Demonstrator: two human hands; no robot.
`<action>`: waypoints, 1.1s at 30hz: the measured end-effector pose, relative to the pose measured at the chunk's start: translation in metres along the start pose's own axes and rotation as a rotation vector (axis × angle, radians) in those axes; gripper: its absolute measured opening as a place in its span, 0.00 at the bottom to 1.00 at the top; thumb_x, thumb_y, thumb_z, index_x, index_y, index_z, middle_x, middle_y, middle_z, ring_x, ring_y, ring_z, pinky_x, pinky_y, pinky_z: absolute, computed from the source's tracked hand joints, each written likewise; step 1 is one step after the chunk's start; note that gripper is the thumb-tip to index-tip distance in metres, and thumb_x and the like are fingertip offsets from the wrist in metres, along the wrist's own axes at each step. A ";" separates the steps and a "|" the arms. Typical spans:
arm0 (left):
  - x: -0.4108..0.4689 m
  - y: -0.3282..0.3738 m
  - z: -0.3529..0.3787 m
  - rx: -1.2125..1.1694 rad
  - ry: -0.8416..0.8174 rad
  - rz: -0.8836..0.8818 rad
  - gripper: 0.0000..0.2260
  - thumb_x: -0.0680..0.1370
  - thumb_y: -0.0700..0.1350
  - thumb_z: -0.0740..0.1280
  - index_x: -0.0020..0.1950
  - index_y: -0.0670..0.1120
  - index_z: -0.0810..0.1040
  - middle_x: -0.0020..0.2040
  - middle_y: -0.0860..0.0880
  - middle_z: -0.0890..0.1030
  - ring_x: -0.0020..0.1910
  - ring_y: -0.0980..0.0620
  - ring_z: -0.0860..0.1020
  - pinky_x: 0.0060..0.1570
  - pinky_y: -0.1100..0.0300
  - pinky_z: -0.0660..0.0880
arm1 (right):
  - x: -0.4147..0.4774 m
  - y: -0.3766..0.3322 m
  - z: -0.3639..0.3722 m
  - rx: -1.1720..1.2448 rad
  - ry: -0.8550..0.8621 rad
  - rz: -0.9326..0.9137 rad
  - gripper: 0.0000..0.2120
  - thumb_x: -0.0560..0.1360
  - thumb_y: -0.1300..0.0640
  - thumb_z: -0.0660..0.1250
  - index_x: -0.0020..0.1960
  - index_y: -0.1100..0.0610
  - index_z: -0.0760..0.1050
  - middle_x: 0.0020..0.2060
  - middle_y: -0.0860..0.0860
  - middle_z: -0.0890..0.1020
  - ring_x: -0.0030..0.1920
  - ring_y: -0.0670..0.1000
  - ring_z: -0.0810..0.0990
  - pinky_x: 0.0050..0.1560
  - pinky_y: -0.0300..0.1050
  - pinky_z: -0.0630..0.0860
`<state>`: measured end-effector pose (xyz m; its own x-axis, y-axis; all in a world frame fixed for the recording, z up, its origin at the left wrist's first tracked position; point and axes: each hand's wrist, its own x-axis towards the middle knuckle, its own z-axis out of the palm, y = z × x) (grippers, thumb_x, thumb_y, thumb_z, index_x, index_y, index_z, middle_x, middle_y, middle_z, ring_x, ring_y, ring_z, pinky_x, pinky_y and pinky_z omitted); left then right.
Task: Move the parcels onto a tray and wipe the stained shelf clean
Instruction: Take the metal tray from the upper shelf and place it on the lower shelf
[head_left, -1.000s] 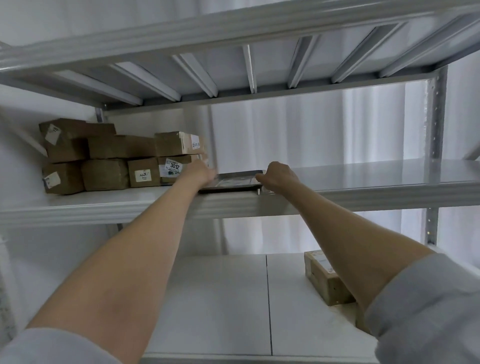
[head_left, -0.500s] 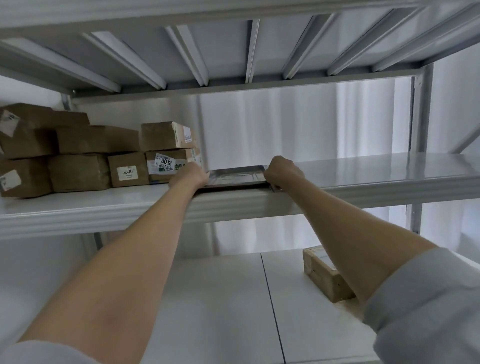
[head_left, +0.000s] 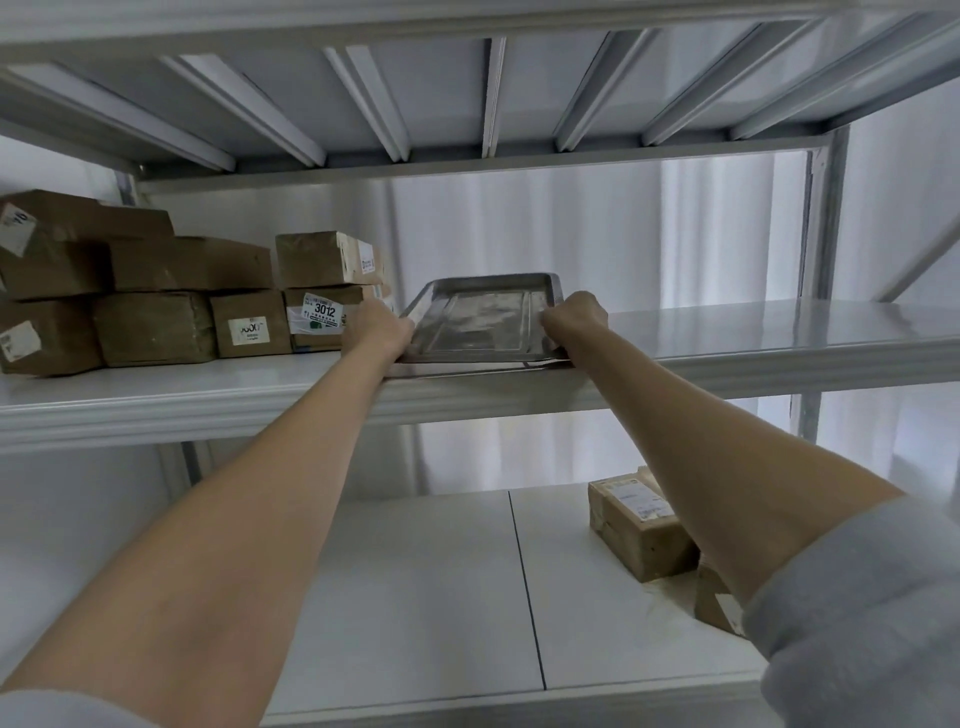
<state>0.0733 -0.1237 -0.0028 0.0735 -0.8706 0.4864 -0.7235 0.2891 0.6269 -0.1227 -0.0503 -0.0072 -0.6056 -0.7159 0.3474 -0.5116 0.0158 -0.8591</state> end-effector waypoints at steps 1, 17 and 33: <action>-0.005 0.004 -0.001 -0.009 -0.001 -0.003 0.14 0.75 0.41 0.63 0.57 0.35 0.78 0.56 0.36 0.80 0.55 0.37 0.78 0.49 0.50 0.76 | -0.002 0.003 -0.005 0.006 0.007 0.005 0.11 0.74 0.66 0.60 0.34 0.59 0.66 0.34 0.56 0.73 0.36 0.56 0.76 0.35 0.43 0.74; -0.122 0.054 0.000 -0.023 -0.044 -0.066 0.12 0.78 0.41 0.61 0.59 0.38 0.76 0.56 0.40 0.80 0.54 0.39 0.79 0.47 0.53 0.74 | -0.074 0.069 -0.105 0.292 -0.115 -0.041 0.12 0.73 0.68 0.61 0.54 0.57 0.67 0.49 0.54 0.76 0.49 0.55 0.76 0.47 0.46 0.75; -0.243 0.027 0.018 -0.180 -0.314 -0.169 0.05 0.76 0.35 0.64 0.41 0.42 0.75 0.49 0.39 0.81 0.49 0.39 0.81 0.49 0.46 0.80 | -0.139 0.166 -0.134 0.213 -0.250 0.125 0.06 0.76 0.65 0.64 0.46 0.55 0.74 0.46 0.55 0.79 0.49 0.57 0.80 0.47 0.49 0.81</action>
<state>0.0238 0.0885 -0.1147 -0.0519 -0.9832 0.1750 -0.5852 0.1719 0.7924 -0.2049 0.1448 -0.1475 -0.4737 -0.8670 0.1547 -0.2882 -0.0134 -0.9575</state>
